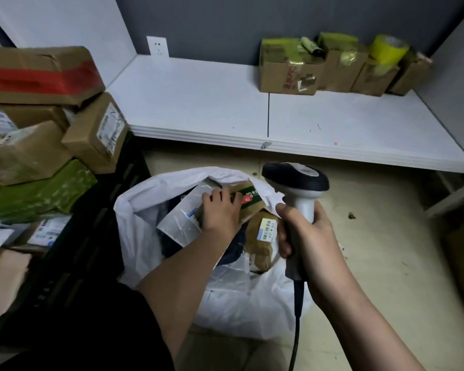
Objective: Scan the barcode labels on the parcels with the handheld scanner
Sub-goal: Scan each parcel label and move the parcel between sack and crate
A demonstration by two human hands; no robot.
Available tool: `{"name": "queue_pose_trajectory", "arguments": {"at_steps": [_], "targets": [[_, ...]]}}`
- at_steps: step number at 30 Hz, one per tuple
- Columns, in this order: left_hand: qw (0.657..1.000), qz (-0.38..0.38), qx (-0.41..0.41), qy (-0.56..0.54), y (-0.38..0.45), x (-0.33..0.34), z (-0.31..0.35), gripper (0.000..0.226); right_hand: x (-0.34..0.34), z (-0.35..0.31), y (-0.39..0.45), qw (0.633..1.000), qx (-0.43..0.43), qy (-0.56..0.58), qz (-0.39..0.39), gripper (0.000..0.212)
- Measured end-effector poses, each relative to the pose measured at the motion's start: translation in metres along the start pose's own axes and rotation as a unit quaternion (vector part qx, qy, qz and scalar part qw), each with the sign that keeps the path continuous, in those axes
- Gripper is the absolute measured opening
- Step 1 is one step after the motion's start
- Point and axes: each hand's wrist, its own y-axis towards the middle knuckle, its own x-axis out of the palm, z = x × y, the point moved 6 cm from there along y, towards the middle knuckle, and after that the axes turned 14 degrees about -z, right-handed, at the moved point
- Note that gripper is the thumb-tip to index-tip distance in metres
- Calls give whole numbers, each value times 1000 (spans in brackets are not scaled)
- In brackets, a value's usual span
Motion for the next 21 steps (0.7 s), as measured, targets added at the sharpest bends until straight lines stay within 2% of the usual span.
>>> {"name": "queue_pose_trajectory", "arguments": {"at_steps": [2,6,10,14,18,21], "targets": [[1000,-27,9,3,9,8,6,61,-2,3,3,1000,3,-10,3,16],[991,-101,68,51,11,35,15,74,0,5,6,1000,11,-14,2,16],[993,-83,70,41,6,29,1,75,6,6,8,1000,13,-25,1,15],[990,-6,113,-79,-15,7,-22,73,21,2,9,999,7,-45,-2,11],[987,31,100,-118,-51,-13,-78,51,55,1,8,998,2,-51,-24,12],[992,47,63,-100,-83,-25,-136,44,91,3,5,998,5,-36,-55,10]]}}
